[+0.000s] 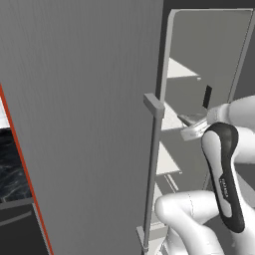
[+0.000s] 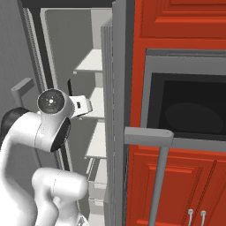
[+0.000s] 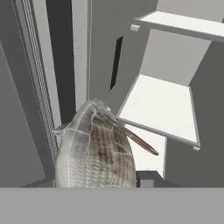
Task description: Take the fish, mushroom, and lime from the freezer and place them in the bowl on the counter.
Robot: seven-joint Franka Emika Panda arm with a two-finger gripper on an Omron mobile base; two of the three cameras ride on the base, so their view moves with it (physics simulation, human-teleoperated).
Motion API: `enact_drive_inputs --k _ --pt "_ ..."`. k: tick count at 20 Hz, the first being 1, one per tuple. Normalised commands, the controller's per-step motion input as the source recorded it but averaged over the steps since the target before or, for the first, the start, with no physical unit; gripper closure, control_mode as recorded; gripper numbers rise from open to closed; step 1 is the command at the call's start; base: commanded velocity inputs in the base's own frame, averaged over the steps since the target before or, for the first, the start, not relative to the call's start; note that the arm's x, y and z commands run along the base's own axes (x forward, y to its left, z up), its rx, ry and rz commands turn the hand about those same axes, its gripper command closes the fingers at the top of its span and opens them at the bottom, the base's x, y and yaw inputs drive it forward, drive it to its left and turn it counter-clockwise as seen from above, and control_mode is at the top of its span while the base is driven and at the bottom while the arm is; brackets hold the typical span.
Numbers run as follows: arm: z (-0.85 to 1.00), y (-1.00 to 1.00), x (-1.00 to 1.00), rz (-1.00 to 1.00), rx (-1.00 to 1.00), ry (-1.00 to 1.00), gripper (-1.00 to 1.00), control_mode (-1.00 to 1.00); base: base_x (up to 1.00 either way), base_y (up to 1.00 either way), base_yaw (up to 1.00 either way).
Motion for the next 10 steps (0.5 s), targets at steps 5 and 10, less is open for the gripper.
enact_drive_inputs --k 5,10 --pt "0.0 0.0 -0.45 -0.03 0.0 -0.01 1.0 -1.0 0.0 0.0 0.0" --pt "0.06 0.0 -0.63 -0.01 0.0 -0.08 1.0 -1.0 0.0 0.0 0.0"
